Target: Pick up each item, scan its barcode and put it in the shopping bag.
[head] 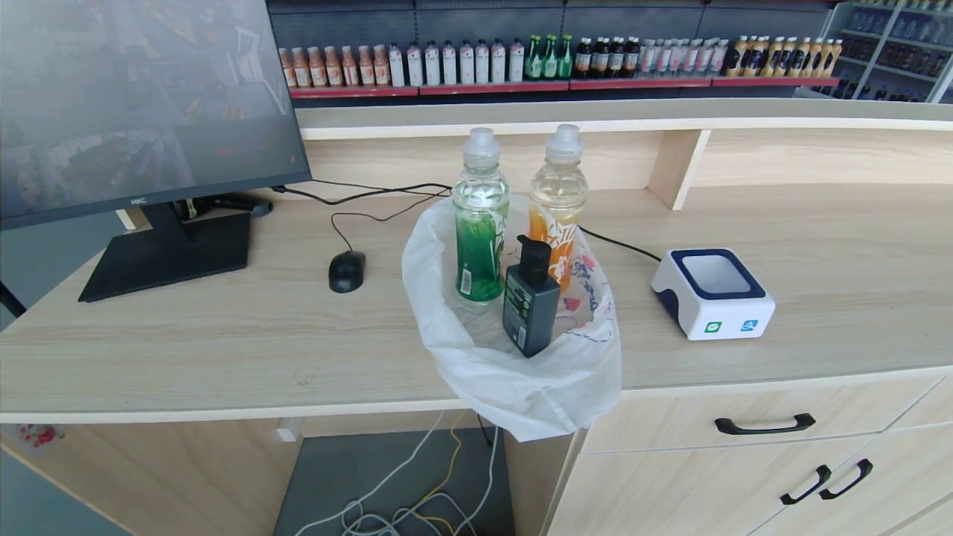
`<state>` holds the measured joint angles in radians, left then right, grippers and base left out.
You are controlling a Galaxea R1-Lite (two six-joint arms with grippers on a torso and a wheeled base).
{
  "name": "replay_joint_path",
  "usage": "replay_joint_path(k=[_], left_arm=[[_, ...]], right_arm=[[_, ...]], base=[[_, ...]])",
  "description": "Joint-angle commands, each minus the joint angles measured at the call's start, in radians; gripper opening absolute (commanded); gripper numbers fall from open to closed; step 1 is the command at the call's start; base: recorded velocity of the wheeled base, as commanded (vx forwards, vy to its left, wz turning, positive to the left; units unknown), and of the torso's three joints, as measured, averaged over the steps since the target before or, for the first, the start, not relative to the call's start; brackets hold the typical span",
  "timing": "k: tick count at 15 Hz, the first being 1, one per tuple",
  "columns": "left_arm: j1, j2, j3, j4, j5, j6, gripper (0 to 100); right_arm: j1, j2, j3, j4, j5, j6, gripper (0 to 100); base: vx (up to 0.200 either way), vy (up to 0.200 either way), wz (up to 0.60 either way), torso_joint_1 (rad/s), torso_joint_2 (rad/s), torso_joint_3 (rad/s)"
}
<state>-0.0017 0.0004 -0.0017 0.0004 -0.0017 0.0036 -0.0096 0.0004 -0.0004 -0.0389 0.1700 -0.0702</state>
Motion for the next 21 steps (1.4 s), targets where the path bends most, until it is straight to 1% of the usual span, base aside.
replay_joint_path(k=[1, 2, 8, 21], left_arm=[[0.0, 0.0, 0.0, 0.001, 0.0, -0.001, 100], [0.0, 0.0, 0.0, 0.0, 0.0, 0.001, 100], [0.0, 0.0, 0.0, 0.0, 0.0, 0.003, 100], [0.0, 0.0, 0.0, 0.0, 0.0, 0.001, 100]], right_arm=[[0.0, 0.0, 0.0, -0.001, 0.0, 0.0, 100], [0.0, 0.0, 0.0, -0.001, 0.0, -0.002, 100], [0.0, 0.0, 0.0, -0.001, 0.0, 0.0, 100], [0.0, 0.0, 0.0, -0.001, 0.0, -0.005, 100]], base=[[-0.2, 0.0, 0.0, 0.002, 0.0, 0.002], [-0.2, 0.0, 0.0, -0.002, 0.01, -0.002], [0.0, 0.0, 0.0, 0.0, 0.0, 0.0], [0.0, -0.2, 0.0, 0.007, 0.01, 0.001]])
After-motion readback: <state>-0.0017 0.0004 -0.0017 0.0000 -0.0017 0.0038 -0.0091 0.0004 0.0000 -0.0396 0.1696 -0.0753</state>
